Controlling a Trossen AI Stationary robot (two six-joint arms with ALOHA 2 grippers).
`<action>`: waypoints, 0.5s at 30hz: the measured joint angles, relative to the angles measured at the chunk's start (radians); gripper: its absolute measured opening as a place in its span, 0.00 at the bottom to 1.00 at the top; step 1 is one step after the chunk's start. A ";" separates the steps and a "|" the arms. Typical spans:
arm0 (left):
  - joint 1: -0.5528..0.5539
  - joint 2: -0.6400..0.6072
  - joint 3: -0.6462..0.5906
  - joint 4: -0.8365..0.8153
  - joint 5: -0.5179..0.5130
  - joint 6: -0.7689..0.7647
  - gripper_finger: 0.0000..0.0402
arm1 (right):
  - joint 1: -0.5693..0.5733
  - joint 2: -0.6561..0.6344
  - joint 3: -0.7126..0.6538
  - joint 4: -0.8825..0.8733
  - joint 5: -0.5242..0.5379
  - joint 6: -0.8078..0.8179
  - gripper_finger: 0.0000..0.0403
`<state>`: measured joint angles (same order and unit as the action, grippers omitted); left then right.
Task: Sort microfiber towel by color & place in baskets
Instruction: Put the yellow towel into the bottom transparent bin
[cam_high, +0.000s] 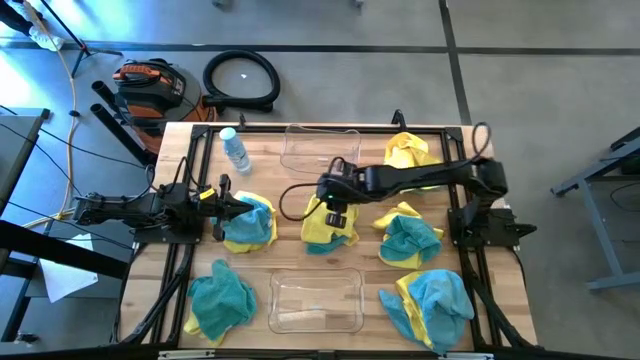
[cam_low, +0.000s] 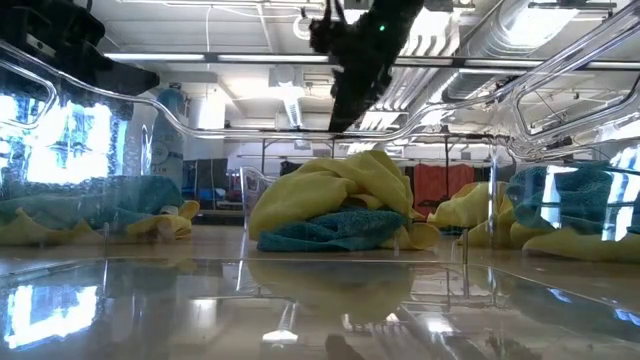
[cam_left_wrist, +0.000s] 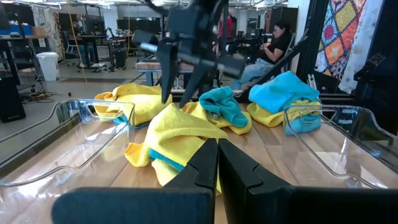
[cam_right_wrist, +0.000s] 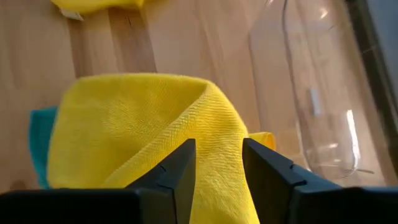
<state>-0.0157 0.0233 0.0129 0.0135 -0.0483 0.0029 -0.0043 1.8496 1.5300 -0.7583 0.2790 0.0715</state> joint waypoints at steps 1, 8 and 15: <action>0.000 0.000 0.000 0.000 0.000 0.000 0.00 | -0.003 0.022 0.015 -0.015 -0.001 0.000 0.33; 0.000 0.000 0.000 0.000 0.000 0.000 0.00 | -0.017 0.127 0.062 -0.112 -0.051 -0.001 0.35; 0.000 0.000 0.000 0.000 0.000 0.000 0.00 | -0.023 0.192 0.058 -0.130 -0.168 -0.001 0.35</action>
<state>-0.0154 0.0231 0.0131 0.0135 -0.0483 0.0029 -0.0273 2.0411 1.5879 -0.8886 0.1112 0.0705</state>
